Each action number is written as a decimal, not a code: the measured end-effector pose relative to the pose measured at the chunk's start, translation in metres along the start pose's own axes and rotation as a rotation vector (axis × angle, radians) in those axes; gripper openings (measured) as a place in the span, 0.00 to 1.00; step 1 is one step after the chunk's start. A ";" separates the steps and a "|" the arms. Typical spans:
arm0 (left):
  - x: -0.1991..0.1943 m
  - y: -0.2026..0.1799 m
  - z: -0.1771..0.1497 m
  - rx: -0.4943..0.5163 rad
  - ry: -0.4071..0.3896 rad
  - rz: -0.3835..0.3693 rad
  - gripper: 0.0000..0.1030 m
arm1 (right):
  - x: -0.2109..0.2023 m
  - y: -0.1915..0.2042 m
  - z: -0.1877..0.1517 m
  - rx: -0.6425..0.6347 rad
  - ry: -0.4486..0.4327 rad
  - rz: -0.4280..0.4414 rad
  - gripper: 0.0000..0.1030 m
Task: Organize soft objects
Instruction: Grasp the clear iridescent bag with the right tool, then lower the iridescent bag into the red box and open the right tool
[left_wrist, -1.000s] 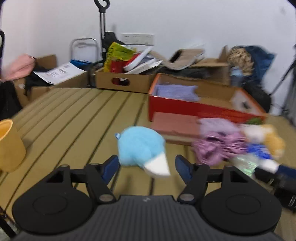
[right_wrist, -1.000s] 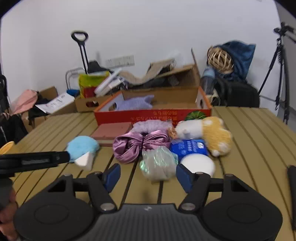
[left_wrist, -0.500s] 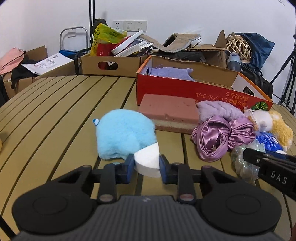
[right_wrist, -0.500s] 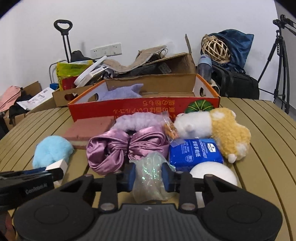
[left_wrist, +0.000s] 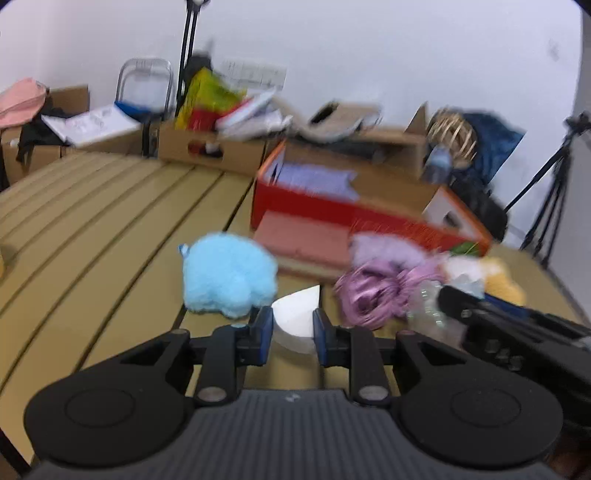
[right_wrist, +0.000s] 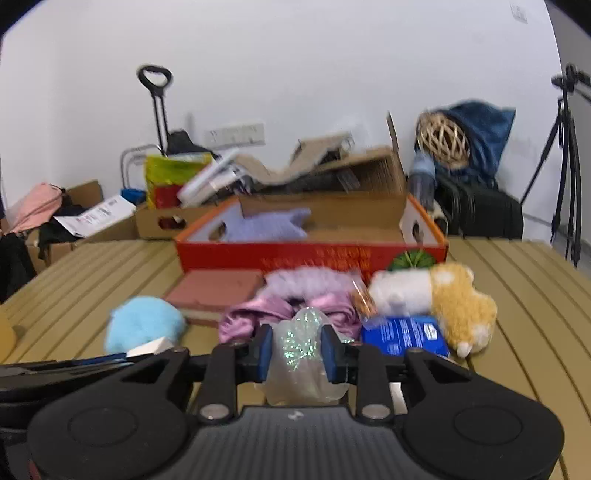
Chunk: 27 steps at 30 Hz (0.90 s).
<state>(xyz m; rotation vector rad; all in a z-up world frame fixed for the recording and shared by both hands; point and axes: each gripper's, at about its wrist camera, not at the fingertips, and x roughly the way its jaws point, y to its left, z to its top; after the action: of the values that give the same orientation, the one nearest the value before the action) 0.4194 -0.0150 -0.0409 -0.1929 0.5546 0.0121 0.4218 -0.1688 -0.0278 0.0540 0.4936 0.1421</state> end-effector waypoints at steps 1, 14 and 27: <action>-0.013 -0.002 0.001 0.017 -0.049 -0.007 0.23 | -0.010 0.001 0.001 -0.002 -0.033 0.002 0.26; -0.051 -0.028 0.010 0.150 -0.287 -0.035 0.24 | -0.064 -0.019 0.018 0.047 -0.204 -0.008 0.26; 0.077 -0.037 0.137 0.121 -0.279 -0.026 0.26 | 0.037 -0.089 0.126 0.147 -0.214 -0.006 0.27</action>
<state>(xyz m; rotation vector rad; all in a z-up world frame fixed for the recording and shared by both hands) 0.5587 -0.0290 0.0395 -0.0783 0.2730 -0.0196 0.5244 -0.2533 0.0580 0.2091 0.2900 0.0924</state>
